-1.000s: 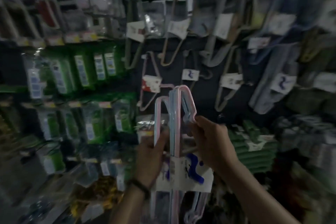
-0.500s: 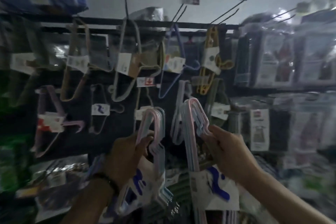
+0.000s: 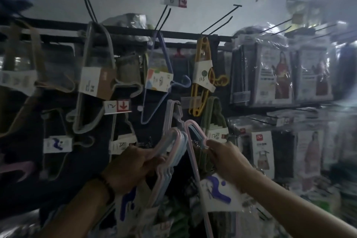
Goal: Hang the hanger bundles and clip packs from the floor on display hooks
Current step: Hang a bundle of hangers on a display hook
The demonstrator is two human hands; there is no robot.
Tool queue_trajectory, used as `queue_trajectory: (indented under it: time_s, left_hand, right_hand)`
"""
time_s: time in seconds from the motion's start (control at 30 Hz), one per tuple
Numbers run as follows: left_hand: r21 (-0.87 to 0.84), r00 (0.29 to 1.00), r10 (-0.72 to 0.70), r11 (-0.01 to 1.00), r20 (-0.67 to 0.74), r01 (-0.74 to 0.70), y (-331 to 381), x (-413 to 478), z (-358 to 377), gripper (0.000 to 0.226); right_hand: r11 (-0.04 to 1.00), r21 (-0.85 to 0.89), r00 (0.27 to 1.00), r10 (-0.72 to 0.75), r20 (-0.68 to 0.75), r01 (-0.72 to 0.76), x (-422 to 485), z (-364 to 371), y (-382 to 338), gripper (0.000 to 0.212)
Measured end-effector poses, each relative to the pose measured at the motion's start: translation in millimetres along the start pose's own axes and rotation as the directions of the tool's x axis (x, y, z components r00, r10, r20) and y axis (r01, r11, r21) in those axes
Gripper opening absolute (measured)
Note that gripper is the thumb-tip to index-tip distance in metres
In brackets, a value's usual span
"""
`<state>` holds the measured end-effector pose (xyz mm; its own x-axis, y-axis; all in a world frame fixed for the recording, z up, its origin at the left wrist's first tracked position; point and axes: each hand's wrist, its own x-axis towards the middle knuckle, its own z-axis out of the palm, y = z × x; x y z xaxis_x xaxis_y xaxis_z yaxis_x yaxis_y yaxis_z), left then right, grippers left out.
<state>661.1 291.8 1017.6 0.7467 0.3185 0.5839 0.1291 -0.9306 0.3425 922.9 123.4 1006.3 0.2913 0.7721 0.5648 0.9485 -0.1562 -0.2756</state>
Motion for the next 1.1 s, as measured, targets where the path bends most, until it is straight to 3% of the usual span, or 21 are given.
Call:
queue_trajectory:
  time_s: [0.1,0.2,0.43,0.57,0.73,0.93,1.03,1.1]
  left_hand:
    - [-0.093,1.000,0.002,0.996,-0.018,-0.004,-13.9,20.0,1.6,0.019]
    - [-0.061,1.000,0.019,0.998,0.004,-0.019,-30.2,34.4,8.8,0.027]
    - [-0.029,0.998,-0.051,0.998,0.030,0.052,-49.6,56.4,25.5,0.022]
    - [-0.126,0.987,-0.159,0.980,-0.010,0.157,-57.8,62.0,45.4,0.061]
    - [-0.213,0.962,-0.259,0.948,-0.090,0.235,-72.2,74.9,68.8,0.033]
    - [-0.161,0.973,-0.211,0.968,-0.098,0.194,-62.1,94.7,79.4,0.034]
    - [-0.185,0.974,-0.204,0.965,-0.094,0.184,-58.1,100.1,87.2,0.054]
    - [-0.190,0.974,-0.212,0.963,-0.084,0.193,-57.1,103.0,90.4,0.056]
  right_hand:
    - [1.000,0.020,1.000,0.008,0.009,-0.008,33.3,21.1,2.5,0.022]
    - [0.999,0.046,1.000,0.010,0.002,-0.010,61.3,40.7,9.5,0.024]
    - [0.995,0.054,0.993,-0.073,-0.091,0.078,108.4,73.3,26.3,0.014]
    - [0.966,0.100,0.943,-0.204,-0.264,0.237,114.5,74.5,33.5,0.010]
    - [0.927,0.098,0.864,-0.295,-0.408,0.363,116.6,81.0,51.8,0.007]
    - [0.927,0.127,0.848,-0.259,-0.463,0.353,118.8,94.6,84.3,0.013]
    - [0.933,0.118,0.865,-0.260,-0.429,0.339,124.8,98.4,87.7,0.013]
    - [0.946,0.086,0.866,-0.247,-0.435,0.313,133.6,97.4,86.2,0.014]
